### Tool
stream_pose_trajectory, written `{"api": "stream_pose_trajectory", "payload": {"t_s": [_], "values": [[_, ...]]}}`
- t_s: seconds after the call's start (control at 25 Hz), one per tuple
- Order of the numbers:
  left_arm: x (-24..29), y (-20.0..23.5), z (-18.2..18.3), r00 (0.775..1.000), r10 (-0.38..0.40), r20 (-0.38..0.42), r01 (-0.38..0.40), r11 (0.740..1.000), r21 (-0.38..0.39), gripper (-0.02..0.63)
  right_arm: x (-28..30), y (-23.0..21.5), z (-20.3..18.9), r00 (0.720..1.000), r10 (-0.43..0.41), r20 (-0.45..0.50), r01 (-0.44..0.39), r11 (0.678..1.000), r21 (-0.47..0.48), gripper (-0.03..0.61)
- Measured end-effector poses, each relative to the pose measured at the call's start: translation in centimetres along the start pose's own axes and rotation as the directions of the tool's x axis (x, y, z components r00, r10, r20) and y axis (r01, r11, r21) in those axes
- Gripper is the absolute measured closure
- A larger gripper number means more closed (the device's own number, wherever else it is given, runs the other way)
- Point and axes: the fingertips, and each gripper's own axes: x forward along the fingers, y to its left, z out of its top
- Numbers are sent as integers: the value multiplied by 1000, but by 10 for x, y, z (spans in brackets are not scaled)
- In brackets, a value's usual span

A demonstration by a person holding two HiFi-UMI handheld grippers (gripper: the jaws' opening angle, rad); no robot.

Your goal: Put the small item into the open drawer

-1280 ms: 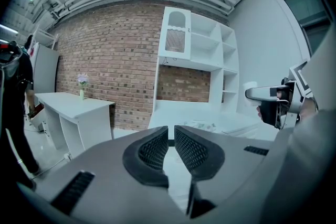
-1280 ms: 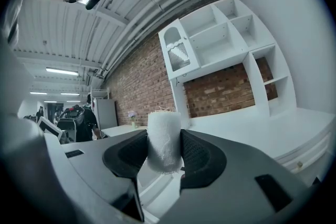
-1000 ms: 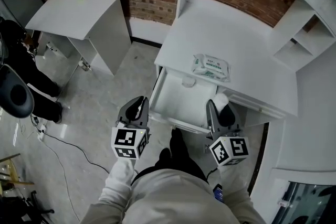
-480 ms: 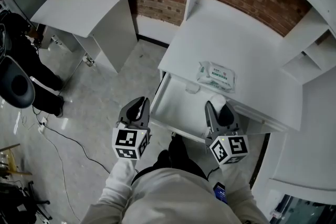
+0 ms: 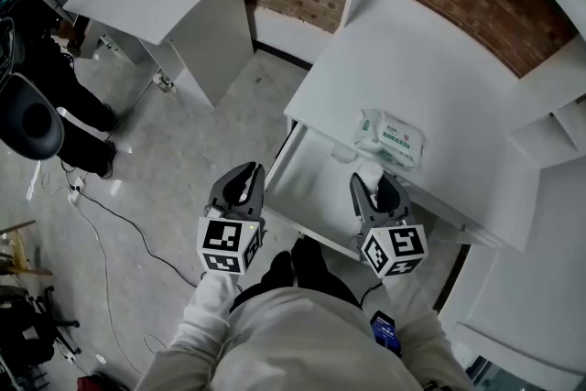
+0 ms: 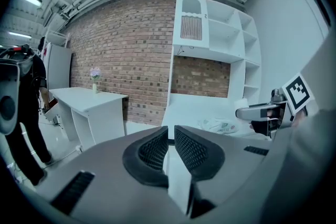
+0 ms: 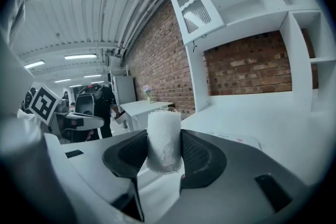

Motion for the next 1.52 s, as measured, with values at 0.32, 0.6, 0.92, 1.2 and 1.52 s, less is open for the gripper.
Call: {"api": "stream_pose_trajectory", "payload": {"t_s": [0.32, 0.6, 0.92, 1.2, 1.52], "values": [[9, 8, -12, 998, 42, -43, -43, 999, -14, 563, 38, 2, -42, 986, 89, -140, -96, 994, -48, 379], [9, 13, -22, 993, 87, -74, -91, 995, -46, 563, 61, 6, -81, 956, 149, -254, -169, 984, -59, 379], [3, 23, -31, 986, 136, -98, -143, 987, -74, 563, 83, 11, -124, 911, 180, -371, -222, 973, -72, 380], [3, 30, -37, 979, 165, -117, -175, 981, -82, 563, 96, 15, -162, 850, 205, -485, -287, 953, -100, 379], [6, 34, -47, 972, 181, -147, -196, 976, -97, 563, 112, 18, -209, 763, 211, -611, -350, 930, -115, 380]]}}
